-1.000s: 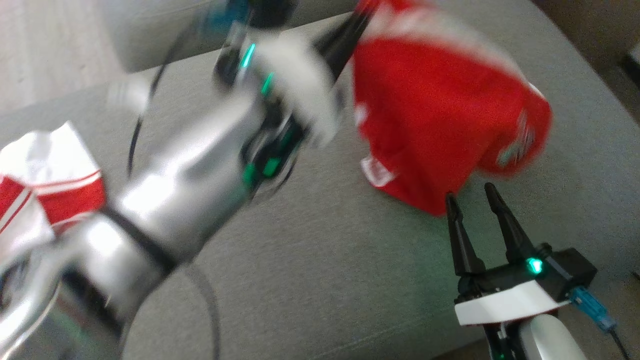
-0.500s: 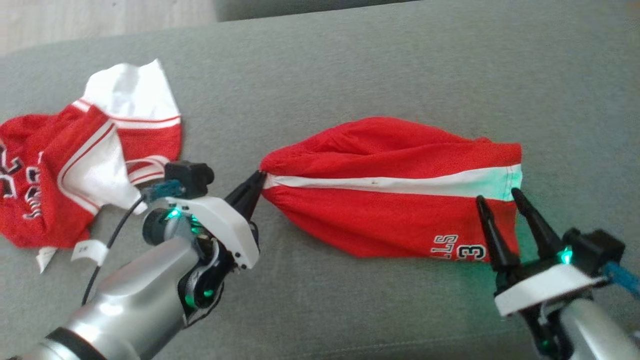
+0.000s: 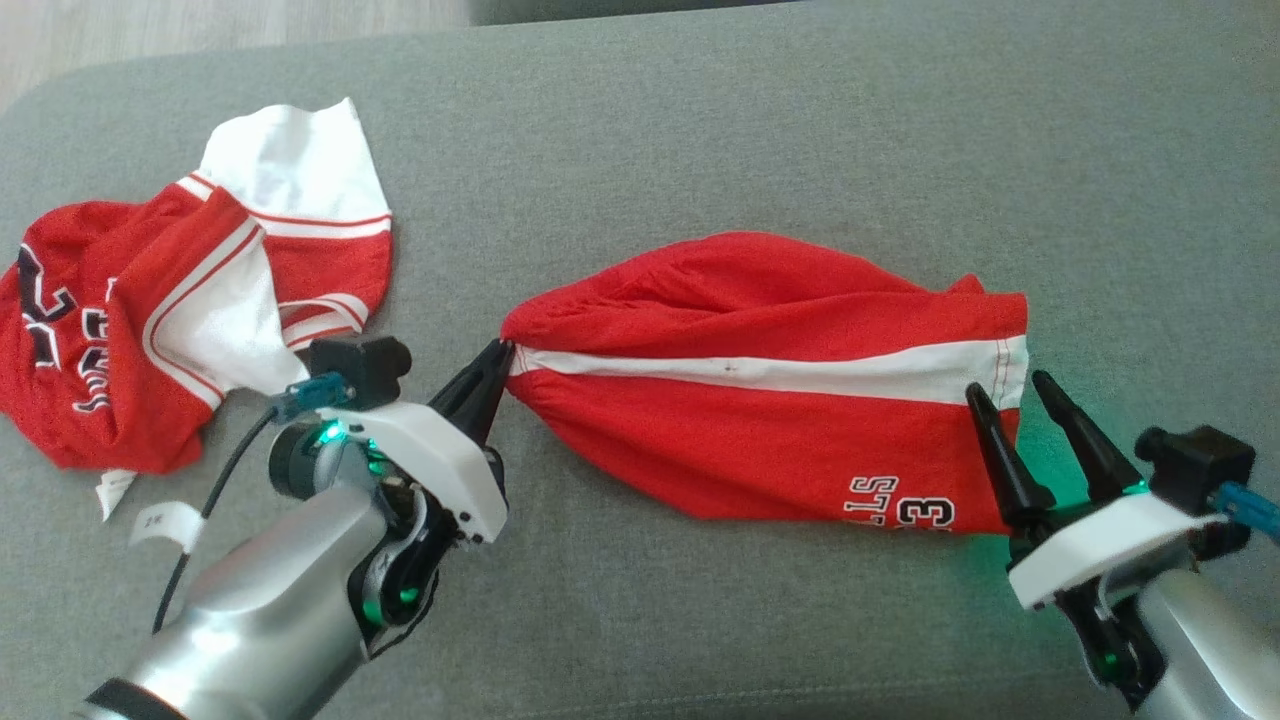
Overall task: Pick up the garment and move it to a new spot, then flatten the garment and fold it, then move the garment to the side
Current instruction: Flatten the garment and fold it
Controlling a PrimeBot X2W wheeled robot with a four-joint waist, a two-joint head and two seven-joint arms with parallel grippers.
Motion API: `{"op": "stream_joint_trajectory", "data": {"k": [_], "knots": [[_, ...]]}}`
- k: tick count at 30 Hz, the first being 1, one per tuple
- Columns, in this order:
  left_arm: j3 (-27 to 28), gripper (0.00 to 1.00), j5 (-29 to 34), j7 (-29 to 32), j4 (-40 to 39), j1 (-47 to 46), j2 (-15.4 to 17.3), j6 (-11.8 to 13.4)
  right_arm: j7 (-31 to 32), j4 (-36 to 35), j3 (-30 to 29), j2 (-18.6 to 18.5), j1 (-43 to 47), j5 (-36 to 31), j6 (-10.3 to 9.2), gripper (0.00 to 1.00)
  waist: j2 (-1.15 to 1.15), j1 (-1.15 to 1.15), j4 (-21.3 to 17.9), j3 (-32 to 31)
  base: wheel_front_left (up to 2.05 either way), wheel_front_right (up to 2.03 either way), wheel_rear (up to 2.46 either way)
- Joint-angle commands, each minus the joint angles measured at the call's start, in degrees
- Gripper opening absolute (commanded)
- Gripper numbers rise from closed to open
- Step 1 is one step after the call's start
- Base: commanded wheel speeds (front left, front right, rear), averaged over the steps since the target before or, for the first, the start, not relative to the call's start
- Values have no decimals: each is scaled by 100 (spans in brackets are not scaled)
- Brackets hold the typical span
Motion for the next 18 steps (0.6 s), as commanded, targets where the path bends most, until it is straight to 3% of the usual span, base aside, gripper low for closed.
{"op": "stream_joint_trajectory", "data": {"k": [1, 12, 14, 16, 17, 18], "knots": [[263, 0, 50, -70, -115, -173, 108, -12, -17, -105, 107, -156, -237, 59, 43, 100, 0, 0, 5, 17, 0, 0, 0], [274, 0, 187, -71, 64, -188, -5, -125, -137, 220, 673, -286, -594, 293, 43, 98, 0, 0, 73, 62, 0, 0, 0], [281, 0, 198, -71, 91, -180, -17, -137, -147, 290, 718, -296, -612, 335, 43, 80, 0, 0, 73, 41, 0, 0, 0], [295, 0, 206, -71, 116, -167, -23, -144, -157, 341, 741, -301, -619, 379, 43, 72, 0, 0, 64, 18, 0, 0, 0], [304, 0, 210, -71, 125, -160, -23, -148, -162, 356, 755, -308, -624, 400, 43, 54, 0, 0, 59, 10, 0, 0, 0], [314, 0, 215, -71, 133, -155, -23, -150, -167, 370, 769, -316, -632, 420, 43, 48, 0, 0, 54, 4, 0, 0, 0]]}}
